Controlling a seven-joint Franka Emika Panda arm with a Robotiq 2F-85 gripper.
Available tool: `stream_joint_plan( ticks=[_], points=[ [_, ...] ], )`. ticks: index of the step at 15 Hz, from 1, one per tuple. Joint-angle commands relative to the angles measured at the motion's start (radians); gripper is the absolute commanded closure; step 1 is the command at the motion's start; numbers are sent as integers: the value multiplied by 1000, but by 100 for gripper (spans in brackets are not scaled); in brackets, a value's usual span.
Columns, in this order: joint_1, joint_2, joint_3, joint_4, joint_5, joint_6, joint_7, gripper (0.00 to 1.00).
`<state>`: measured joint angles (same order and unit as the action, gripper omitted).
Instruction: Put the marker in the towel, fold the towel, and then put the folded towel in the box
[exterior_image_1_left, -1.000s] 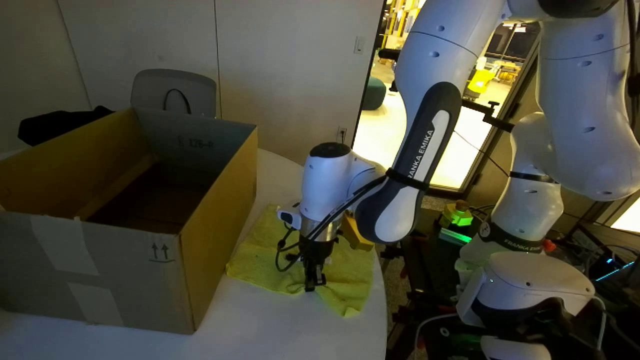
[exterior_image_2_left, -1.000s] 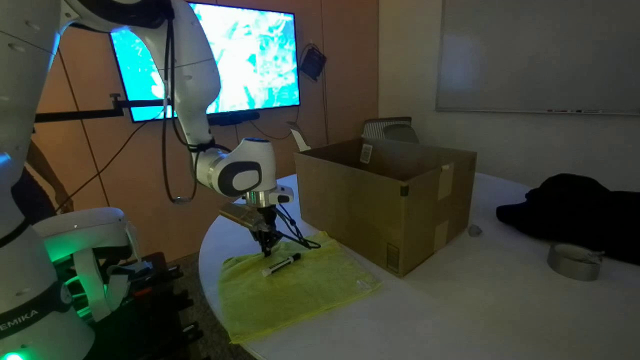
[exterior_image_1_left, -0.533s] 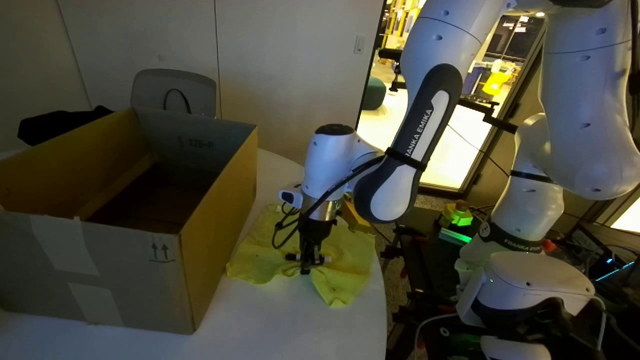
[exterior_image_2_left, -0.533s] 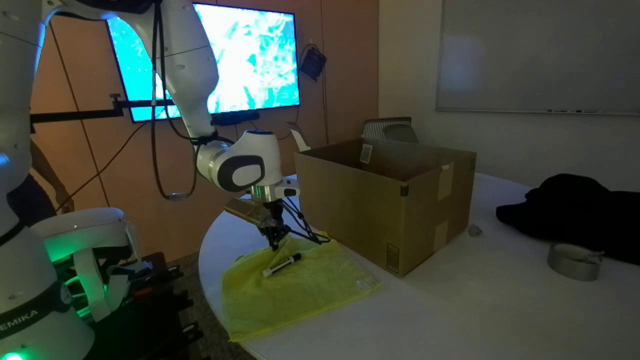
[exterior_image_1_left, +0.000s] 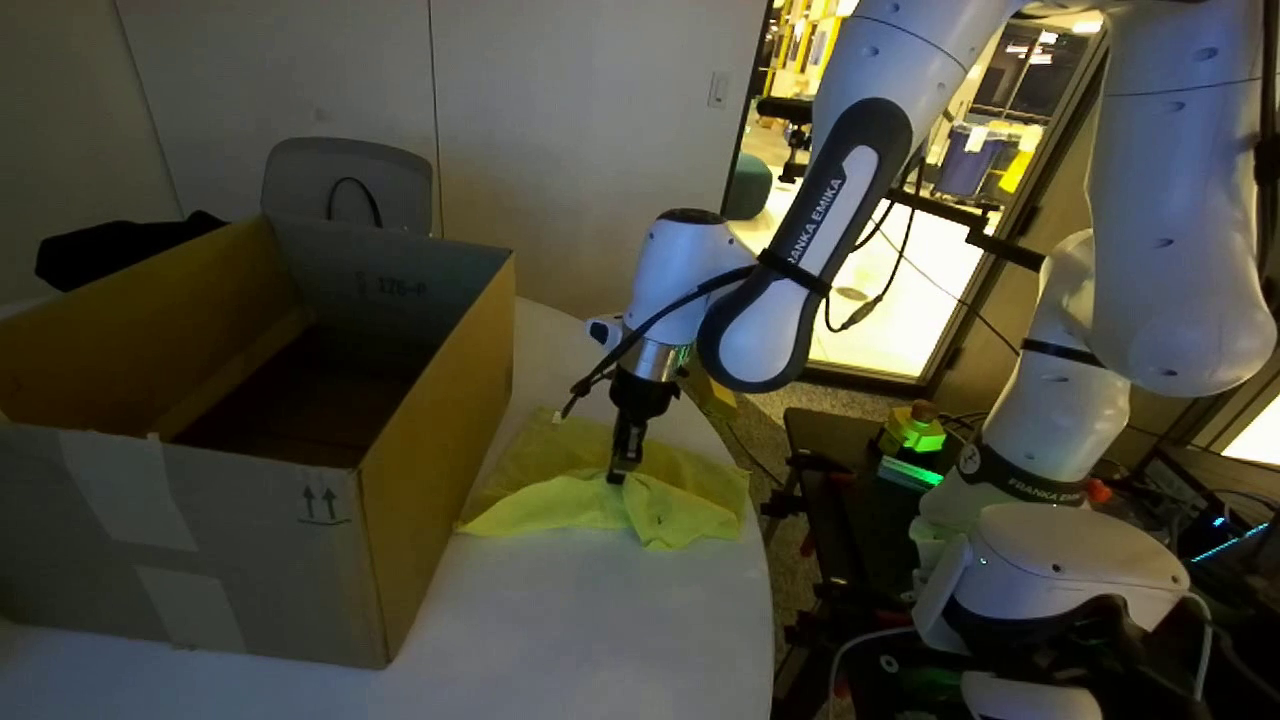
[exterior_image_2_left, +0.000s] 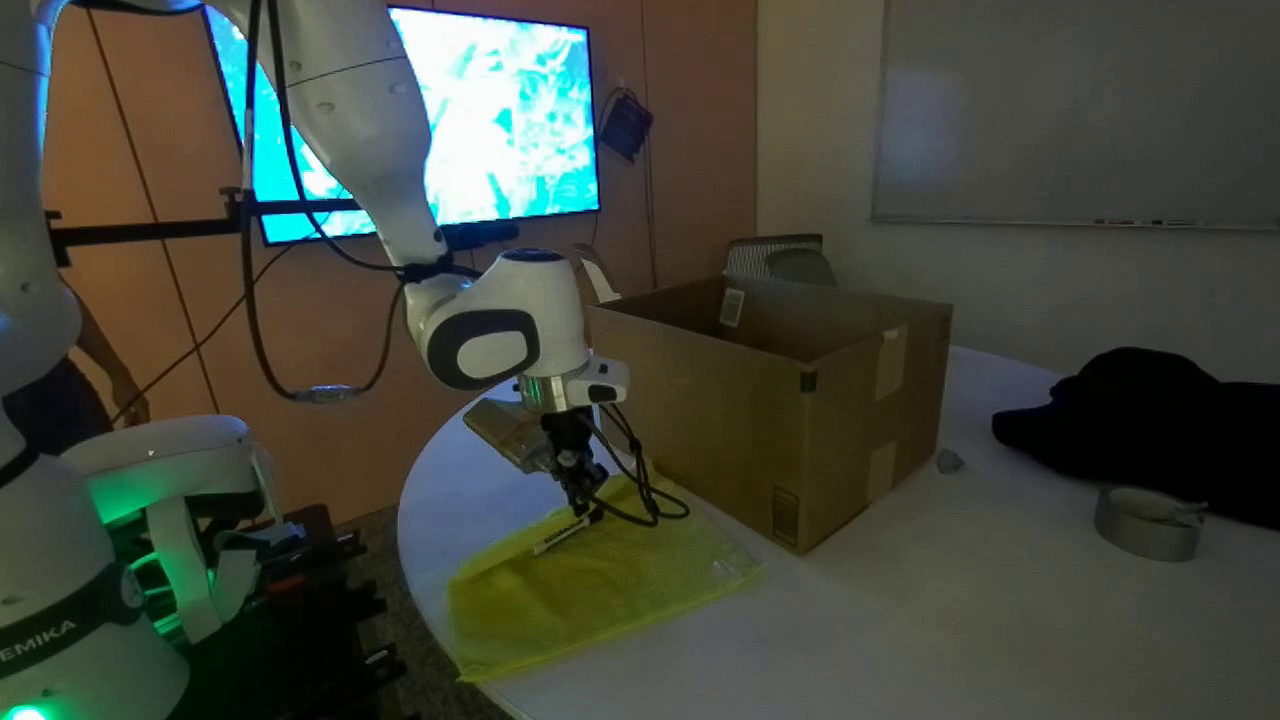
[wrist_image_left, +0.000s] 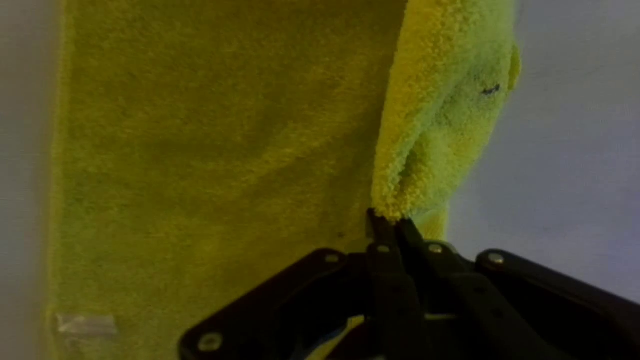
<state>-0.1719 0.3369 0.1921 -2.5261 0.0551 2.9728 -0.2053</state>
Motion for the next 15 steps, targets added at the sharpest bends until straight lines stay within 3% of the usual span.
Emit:
stream_joint_plan(
  ticks=[1,3,4,5,6,11,15],
  points=[
    [-31,-39,-39,-57,51,39,28,98],
    [-21,-37,-92,-69,56,43,71,99],
    [-41,-29,-84,-67,69,33,60,99],
    [-40,-24,-94,-64,66,23,63,80],
    [-56,-21,-81,-63,75,17,48,69],
    [-138,-43,7,-64,128,4,-22,32],
    [-165,-71,9,-78,132,-2,-46,2]
  ],
)
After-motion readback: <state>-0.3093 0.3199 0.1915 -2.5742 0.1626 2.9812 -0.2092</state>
